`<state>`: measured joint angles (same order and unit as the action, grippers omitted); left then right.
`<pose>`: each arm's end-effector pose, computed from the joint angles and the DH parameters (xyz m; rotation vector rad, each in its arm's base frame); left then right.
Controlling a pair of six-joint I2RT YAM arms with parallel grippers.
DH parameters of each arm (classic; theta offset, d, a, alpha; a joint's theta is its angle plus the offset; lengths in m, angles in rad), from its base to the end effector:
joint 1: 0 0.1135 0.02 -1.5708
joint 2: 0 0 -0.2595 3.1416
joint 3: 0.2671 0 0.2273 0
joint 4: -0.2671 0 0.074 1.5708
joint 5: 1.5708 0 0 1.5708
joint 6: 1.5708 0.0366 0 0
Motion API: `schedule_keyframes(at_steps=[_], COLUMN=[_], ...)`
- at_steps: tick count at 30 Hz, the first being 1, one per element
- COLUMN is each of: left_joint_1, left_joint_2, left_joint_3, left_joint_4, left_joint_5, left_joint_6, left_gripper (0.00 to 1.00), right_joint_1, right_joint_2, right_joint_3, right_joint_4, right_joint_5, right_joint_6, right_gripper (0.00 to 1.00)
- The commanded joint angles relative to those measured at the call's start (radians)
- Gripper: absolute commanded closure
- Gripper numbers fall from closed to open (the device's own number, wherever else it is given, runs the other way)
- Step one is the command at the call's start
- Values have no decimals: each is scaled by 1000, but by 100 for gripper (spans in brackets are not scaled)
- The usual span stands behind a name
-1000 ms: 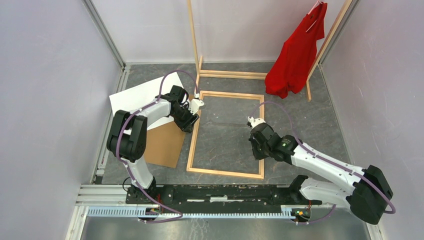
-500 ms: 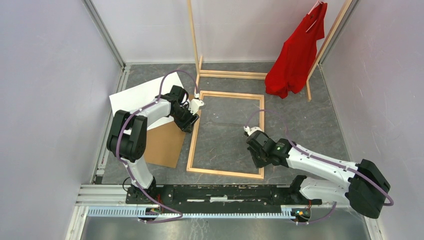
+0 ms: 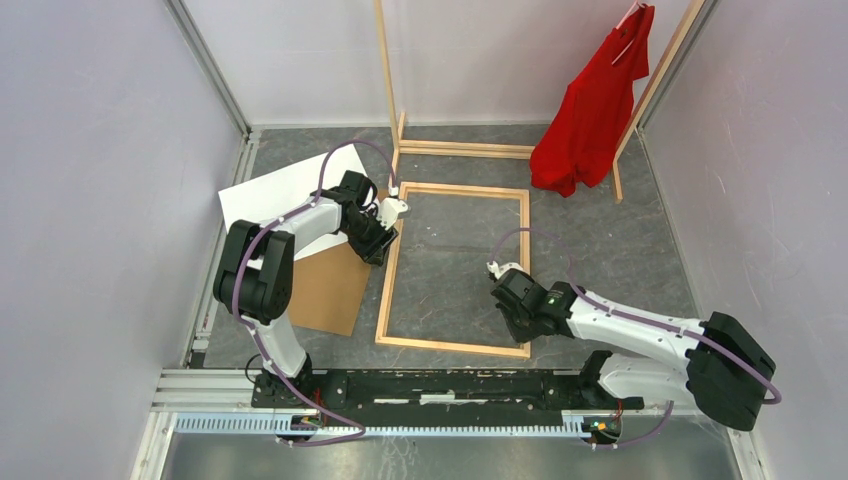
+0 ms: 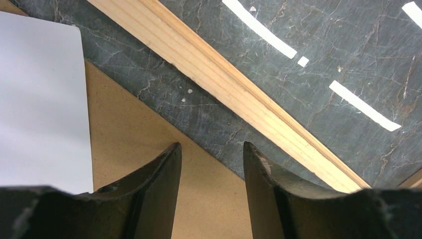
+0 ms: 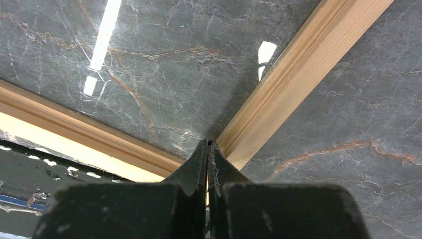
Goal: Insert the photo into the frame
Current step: Adjust the photo frame item on the photo frame.
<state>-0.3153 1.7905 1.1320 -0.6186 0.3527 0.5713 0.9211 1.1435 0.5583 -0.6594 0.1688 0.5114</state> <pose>0.2984 -0.1106 0.1763 1.2562 2.4751 -0.4380 0.1039 0.1266 0.1743 -0.5282 2.7331 0.1231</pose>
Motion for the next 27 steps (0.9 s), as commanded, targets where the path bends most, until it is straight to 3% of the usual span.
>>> schedule_keyframes(at_steps=[1, 9, 14, 20, 24, 27], left_joint_1=[4, 4, 4, 17, 25, 27], left_joint_2=[7, 12, 4, 1, 9, 18], left_joint_3=[-4, -2, 5, 27, 33, 39], left_joint_4=[-55, -56, -61, -70, -70, -70], left_joint_5=[22, 28, 26, 42, 45, 48], left_joint_6=[38, 38, 38, 35, 38, 41], left_gripper=[45, 45, 45, 45, 45, 45], right_joint_1=[3, 3, -8, -172, -286, -321], right_joint_2=[18, 53, 87, 172, 270, 370], right_joint_3=[-21, -21, 174, 416, 513, 576], right_joint_4=[11, 34, -14, 35, 161, 265], right_joint_5=[29, 21, 132, 168, 191, 229], right_joint_6=[11, 2, -51, -167, -217, -240], right_gripper=[100, 100, 97, 83, 83, 89])
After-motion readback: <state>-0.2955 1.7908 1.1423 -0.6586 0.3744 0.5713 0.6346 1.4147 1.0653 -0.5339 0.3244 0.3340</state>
